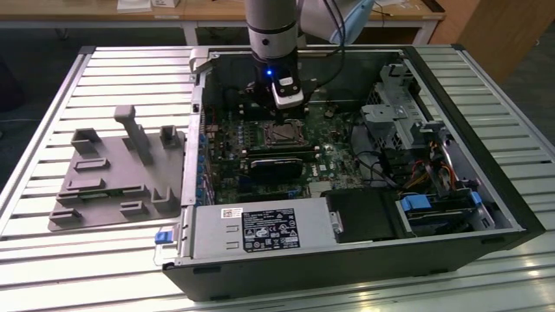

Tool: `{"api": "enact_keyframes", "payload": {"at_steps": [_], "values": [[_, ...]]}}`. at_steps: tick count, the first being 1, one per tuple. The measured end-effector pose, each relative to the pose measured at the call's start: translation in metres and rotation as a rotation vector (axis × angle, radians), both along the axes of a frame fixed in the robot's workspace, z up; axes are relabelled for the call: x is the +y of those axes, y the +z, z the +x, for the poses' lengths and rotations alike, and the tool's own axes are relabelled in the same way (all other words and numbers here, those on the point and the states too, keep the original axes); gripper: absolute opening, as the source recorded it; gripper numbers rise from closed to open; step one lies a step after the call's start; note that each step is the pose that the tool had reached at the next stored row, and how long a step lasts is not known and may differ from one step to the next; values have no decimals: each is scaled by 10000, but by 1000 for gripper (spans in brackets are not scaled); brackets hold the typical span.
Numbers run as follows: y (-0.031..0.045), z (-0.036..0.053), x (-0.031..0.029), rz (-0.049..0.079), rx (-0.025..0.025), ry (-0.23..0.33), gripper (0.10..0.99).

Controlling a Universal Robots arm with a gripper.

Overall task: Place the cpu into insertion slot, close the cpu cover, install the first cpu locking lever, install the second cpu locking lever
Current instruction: 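Install the first cpu locking lever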

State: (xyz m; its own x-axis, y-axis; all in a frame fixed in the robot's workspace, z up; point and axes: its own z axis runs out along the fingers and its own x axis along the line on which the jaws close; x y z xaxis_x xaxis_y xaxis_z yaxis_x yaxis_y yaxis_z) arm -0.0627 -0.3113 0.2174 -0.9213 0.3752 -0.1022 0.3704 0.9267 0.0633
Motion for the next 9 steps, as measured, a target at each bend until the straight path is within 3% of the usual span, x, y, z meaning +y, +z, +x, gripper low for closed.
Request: {"api": "enact_keyframes", "payload": {"at_steps": [2, 9], "values": [[-6, 4, -6, 0, 53, 64, 106], [-18, 10, -47, 30, 56, 160, 106]]}}
